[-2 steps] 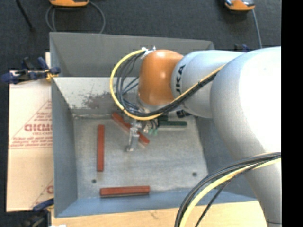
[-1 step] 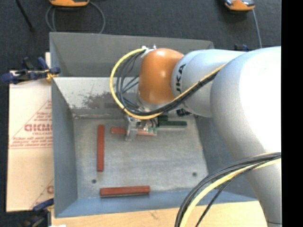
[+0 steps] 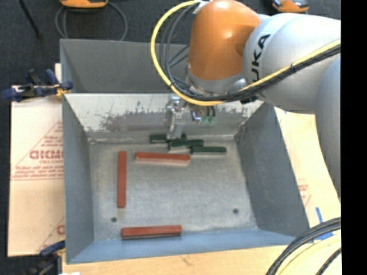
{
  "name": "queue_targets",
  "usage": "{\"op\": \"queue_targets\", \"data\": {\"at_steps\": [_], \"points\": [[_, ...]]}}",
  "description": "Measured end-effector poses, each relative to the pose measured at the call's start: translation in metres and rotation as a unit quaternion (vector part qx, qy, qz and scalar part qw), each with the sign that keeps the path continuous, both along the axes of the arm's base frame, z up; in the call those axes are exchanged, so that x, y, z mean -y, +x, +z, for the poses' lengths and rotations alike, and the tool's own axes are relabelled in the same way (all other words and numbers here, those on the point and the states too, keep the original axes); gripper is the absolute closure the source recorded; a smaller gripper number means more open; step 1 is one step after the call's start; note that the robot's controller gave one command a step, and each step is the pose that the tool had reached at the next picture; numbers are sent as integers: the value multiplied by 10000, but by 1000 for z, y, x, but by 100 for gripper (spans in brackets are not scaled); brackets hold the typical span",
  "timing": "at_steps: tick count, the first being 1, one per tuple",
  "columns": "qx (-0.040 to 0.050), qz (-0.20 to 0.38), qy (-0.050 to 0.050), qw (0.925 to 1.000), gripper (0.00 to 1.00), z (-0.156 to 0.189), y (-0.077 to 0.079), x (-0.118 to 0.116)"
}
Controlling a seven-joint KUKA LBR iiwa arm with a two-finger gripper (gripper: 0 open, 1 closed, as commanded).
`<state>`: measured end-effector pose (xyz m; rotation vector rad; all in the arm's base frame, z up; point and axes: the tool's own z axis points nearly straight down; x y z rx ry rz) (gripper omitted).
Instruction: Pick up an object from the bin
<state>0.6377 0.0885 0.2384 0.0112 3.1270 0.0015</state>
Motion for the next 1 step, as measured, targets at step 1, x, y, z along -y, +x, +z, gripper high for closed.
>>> {"op": "queue_targets", "data": {"at_steps": [1], "points": [[-83, -75, 1, 9999, 100, -69, -11, -4]]}}
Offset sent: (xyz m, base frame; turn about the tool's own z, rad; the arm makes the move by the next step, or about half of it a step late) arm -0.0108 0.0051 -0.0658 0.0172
